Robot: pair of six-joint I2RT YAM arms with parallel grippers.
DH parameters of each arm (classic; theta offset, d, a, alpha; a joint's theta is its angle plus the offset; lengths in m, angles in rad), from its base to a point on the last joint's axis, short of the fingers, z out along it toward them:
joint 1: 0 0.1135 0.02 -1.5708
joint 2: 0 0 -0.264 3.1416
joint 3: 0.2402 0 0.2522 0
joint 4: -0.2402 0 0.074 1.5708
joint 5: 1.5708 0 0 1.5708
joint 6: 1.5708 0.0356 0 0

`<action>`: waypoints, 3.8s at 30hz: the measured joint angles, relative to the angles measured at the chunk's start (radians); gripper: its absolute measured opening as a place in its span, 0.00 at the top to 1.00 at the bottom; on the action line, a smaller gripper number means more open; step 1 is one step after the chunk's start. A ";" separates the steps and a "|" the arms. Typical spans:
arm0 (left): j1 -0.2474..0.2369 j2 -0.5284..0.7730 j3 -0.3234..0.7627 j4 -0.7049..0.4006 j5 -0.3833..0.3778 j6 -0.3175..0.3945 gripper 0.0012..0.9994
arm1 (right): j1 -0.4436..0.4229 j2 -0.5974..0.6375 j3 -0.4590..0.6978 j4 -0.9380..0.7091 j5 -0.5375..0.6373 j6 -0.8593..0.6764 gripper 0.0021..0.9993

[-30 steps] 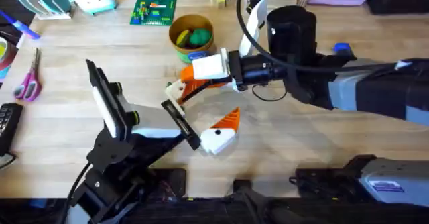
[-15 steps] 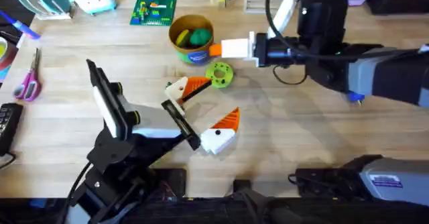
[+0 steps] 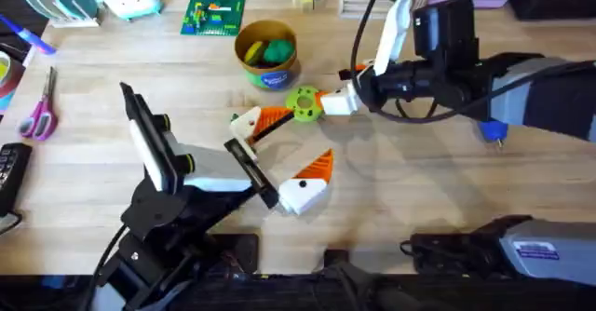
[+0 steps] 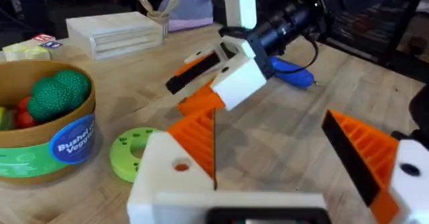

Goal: Pick up the gripper from the table and insert it into the empty holder that is missing its gripper. Then pick up a screw, insert it into the mounting hole, and use the screwdriver to tighten it. Finally, clean up the table by picking up the vegetable and placing it into the bucket.

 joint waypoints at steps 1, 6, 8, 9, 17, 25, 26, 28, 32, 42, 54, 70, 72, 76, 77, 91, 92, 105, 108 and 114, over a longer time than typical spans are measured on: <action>0.000 0.000 0.000 0.000 0.000 0.000 0.01 | 0.006 0.000 0.000 -0.004 0.017 -0.037 0.01; 0.000 0.000 0.000 0.000 0.000 0.000 0.01 | 0.070 0.000 0.000 -0.029 0.108 -0.186 0.01; 0.000 0.000 0.000 0.000 0.000 0.000 0.01 | 0.097 0.000 0.000 -0.025 0.129 -0.225 0.02; 0.000 0.000 0.000 0.000 0.000 0.000 0.01 | 0.111 0.000 0.000 -0.024 0.138 -0.240 0.03; 0.000 0.000 0.000 0.000 0.000 0.000 0.01 | 0.178 0.032 0.003 0.005 0.160 -0.290 0.36; 0.000 0.000 0.000 0.000 0.000 0.000 0.01 | 0.187 0.102 0.004 0.022 0.170 -0.296 0.45; 0.000 0.000 0.000 0.000 0.000 0.000 0.01 | 0.188 0.103 0.004 0.023 0.171 -0.296 0.45; 0.000 0.000 0.000 0.000 0.000 0.000 0.01 | 0.188 0.104 0.004 0.032 0.173 -0.298 0.48; 0.000 0.000 0.000 0.000 0.000 0.000 0.01 | 0.188 0.120 0.006 0.044 0.174 -0.299 0.54; 0.000 0.000 0.000 0.000 0.000 0.000 0.01 | 0.188 0.155 0.014 0.055 0.175 -0.302 0.71; 0.000 0.000 0.000 0.000 0.000 0.000 0.01 | 0.188 0.155 0.014 0.067 0.175 -0.302 1.00; 0.000 0.000 0.000 0.000 0.000 0.000 0.01 | 0.188 0.101 0.014 0.081 0.175 -0.244 0.02; 0.000 0.000 0.000 0.000 0.000 0.000 0.01 | 0.193 0.095 0.015 0.084 0.175 -0.238 0.01; 0.000 0.000 0.000 0.000 0.000 0.000 0.01 | 0.225 0.095 0.036 0.054 0.206 -0.225 0.01; 0.000 0.000 0.000 0.000 0.000 0.000 0.01 | 0.237 0.095 0.048 0.040 0.226 -0.222 0.01; 0.000 0.000 0.000 0.000 0.000 0.000 0.01 | 0.273 0.103 0.128 -0.138 0.343 -0.211 0.10; 0.000 0.000 0.000 0.000 0.000 0.000 0.01 | 0.273 0.106 0.128 -0.136 0.346 -0.211 0.11; 0.000 0.000 0.000 0.000 0.000 0.000 0.01 | 0.295 0.159 0.128 -0.099 0.350 -0.203 0.32; 0.000 0.000 0.000 0.000 0.000 0.000 0.01 | 0.295 0.164 0.128 -0.097 0.351 -0.203 0.43; 0.000 0.000 0.000 0.000 0.000 0.000 0.01 | 0.295 0.194 0.128 -0.089 0.354 -0.200 0.60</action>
